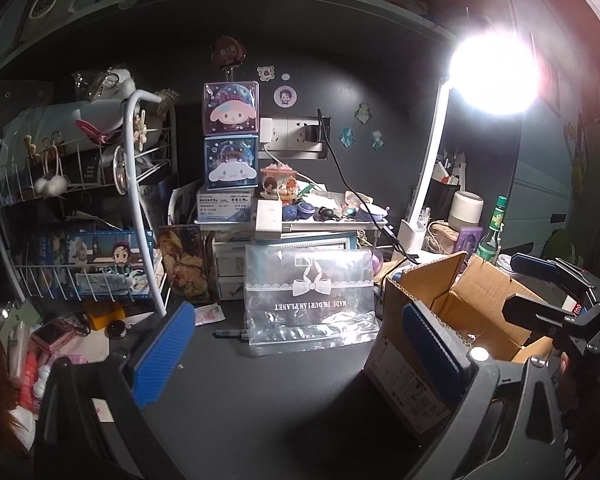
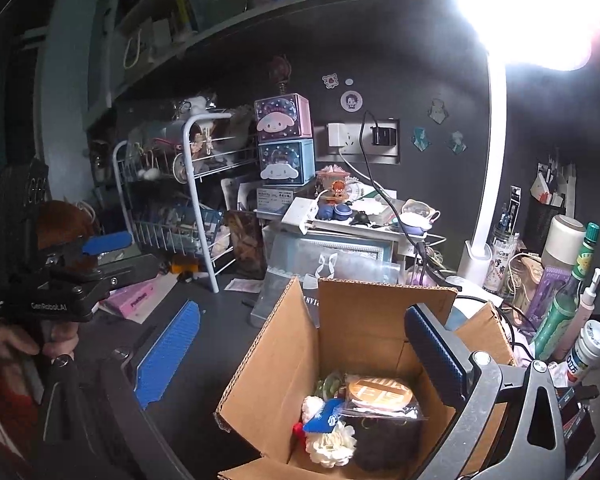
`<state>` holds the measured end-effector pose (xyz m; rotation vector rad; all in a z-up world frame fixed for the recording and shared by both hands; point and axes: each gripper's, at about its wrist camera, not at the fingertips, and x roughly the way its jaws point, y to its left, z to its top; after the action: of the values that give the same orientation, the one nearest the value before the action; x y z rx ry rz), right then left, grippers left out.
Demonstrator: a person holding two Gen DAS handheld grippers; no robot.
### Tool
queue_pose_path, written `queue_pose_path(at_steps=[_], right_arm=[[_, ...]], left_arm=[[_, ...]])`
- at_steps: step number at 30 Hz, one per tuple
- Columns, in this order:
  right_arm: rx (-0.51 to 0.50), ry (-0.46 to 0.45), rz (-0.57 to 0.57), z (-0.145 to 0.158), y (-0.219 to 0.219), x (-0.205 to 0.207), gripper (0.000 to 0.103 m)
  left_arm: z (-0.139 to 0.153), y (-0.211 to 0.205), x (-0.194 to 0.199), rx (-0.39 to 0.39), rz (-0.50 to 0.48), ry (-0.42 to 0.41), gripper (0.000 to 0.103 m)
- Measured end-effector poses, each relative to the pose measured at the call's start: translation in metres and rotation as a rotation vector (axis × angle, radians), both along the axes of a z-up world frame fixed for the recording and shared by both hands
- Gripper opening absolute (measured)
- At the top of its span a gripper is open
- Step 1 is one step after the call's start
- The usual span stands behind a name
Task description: Organize objects
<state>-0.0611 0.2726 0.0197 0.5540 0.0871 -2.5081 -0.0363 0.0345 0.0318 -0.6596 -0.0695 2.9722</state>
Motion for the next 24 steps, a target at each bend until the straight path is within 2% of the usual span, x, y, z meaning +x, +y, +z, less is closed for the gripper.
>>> queue_pose_path(at_steps=[24], right_arm=[[0.013, 0.001, 0.005, -0.0008, -0.0069, 0.0037, 0.103]], left_arm=[[-0.0055, -0.0023, -0.0015, 0.001, 0.002, -0.016, 0.102]])
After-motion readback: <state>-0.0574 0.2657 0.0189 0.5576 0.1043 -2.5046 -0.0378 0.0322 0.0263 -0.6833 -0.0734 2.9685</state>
